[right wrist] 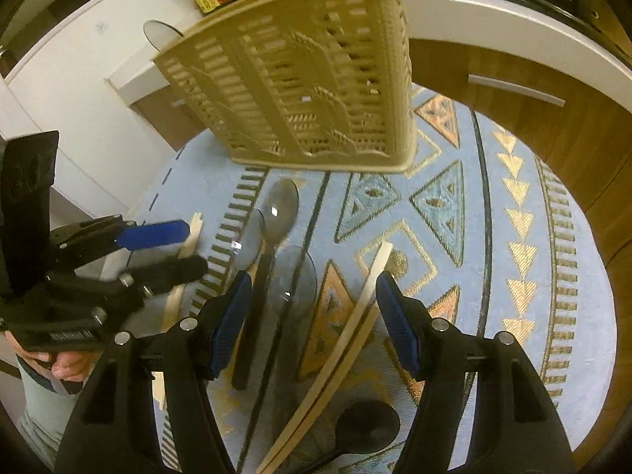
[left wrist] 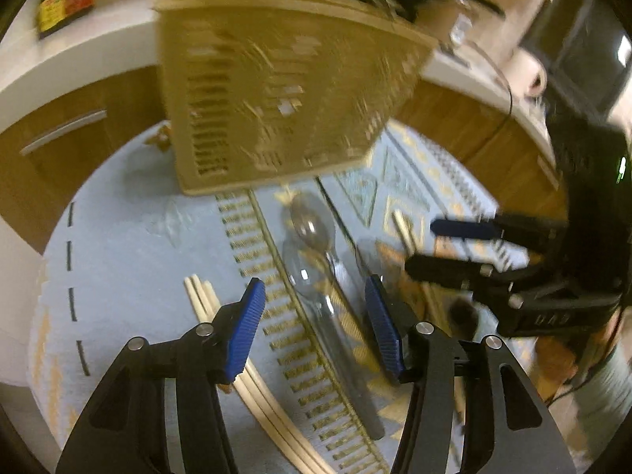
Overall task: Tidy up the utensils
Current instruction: 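Lower the left tool back to the clear spoons while the right tool returns too, then close the left tool on another clear spoon while the right tool grasps one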
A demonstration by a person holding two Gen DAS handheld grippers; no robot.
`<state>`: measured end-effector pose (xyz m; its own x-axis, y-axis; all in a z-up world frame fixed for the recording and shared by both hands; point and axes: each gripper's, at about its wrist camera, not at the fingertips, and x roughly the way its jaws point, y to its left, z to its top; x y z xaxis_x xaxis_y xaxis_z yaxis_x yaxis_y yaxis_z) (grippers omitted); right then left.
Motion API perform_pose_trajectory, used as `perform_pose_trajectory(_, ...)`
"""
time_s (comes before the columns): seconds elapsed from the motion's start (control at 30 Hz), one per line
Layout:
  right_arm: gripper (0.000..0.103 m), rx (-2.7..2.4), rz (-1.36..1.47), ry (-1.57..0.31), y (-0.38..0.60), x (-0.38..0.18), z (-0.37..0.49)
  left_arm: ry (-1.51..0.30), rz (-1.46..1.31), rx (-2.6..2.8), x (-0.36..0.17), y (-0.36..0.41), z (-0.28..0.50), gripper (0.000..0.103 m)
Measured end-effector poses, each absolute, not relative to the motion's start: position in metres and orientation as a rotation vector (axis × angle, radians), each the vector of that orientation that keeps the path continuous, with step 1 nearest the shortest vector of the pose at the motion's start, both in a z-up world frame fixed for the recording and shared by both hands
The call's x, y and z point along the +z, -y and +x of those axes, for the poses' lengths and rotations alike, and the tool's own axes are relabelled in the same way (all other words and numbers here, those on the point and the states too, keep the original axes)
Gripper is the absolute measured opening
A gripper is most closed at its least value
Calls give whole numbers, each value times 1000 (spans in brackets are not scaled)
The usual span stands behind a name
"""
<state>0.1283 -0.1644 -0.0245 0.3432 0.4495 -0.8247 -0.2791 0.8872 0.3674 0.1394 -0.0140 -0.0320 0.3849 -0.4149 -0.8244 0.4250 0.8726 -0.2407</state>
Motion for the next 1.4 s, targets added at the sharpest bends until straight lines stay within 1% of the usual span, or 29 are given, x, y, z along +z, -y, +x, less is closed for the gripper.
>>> perform_pose_trajectory(0.23,62,491,157,-1151,161,-39,127,-1049,210,-502,-52,41,130,51)
perform_pose_trajectory(0.33,62,502,151,-1154,159,-40,127,-1042,253,-461,-57,46,134,49)
perform_pose_trajectory(0.37,62,508,146,-1153,158,-41,126,-1040,262,-445,-58,46,136,47)
perform_pose_trajectory(0.47,62,522,129,-1150,154,-40,124,-1043,243,-432,-60,46,142,44)
perform_pose_trajectory(0.9,62,566,21,-1143,134,-47,122,-1031,134,-407,-60,49,173,44)
perform_pose_trajectory(0.93,62,568,-6,-1139,130,-47,121,-1029,130,-404,-60,49,174,41)
perform_pose_trajectory(0.97,62,569,-30,-1134,126,-47,120,-1025,132,-390,-60,49,176,34)
perform_pose_trajectory(1.0,61,568,-55,-1129,122,-47,119,-1023,136,-381,-60,49,176,34)
perform_pose_trajectory(1.1,58,552,-102,-1121,114,-50,120,-1020,125,-389,-59,45,178,33)
perform_pose_trajectory(1.2,50,547,-128,-1118,108,-51,123,-1016,112,-394,-60,43,177,32)
perform_pose_trajectory(1.23,45,547,-128,-1121,107,-52,124,-1015,104,-395,-60,40,177,32)
perform_pose_trajectory(1.4,44,542,-127,-1146,101,-56,135,-1004,47,-414,-52,16,172,32)
